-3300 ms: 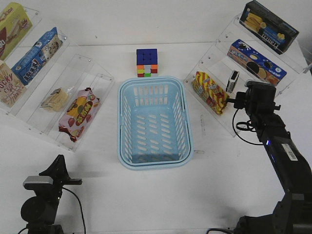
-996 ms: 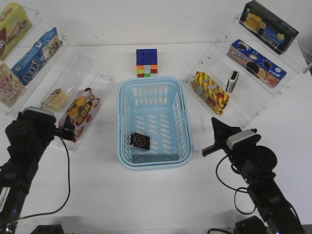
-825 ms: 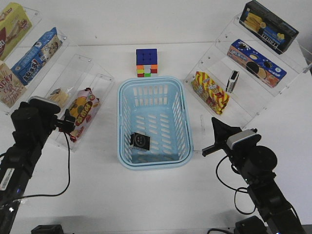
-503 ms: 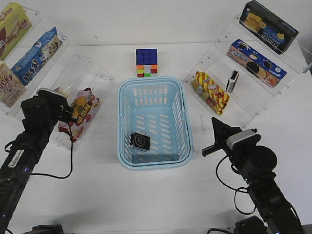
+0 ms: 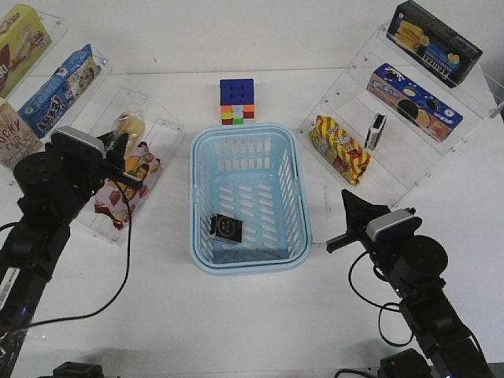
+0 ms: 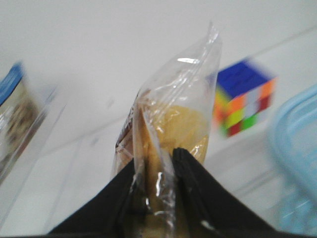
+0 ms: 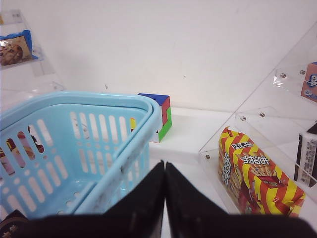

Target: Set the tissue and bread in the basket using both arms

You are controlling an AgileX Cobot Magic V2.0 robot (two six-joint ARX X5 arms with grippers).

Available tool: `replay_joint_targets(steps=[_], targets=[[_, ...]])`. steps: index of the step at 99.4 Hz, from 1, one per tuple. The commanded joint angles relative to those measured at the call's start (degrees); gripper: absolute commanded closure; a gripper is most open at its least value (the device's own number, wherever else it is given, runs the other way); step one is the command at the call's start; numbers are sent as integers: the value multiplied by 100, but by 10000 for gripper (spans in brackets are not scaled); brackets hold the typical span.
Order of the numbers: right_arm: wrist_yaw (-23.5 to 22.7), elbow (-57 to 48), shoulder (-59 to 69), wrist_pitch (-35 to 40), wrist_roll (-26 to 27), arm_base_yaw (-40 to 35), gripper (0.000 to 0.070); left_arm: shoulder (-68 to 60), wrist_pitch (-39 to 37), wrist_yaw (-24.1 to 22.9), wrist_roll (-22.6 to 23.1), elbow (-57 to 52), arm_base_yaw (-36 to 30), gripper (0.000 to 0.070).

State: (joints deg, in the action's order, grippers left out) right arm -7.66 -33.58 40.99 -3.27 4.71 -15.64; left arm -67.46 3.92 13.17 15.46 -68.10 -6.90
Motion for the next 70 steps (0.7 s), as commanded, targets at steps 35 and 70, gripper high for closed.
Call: replay_joint_targets(steps=[35, 70], targets=[[17, -79, 31, -55, 42, -15, 699, -492, 2, 2343, -1305, -70, -1790, 230], [219, -79, -188, -31, 37, -9, 699, 20, 442, 1128, -1209, -74, -1552, 409]])
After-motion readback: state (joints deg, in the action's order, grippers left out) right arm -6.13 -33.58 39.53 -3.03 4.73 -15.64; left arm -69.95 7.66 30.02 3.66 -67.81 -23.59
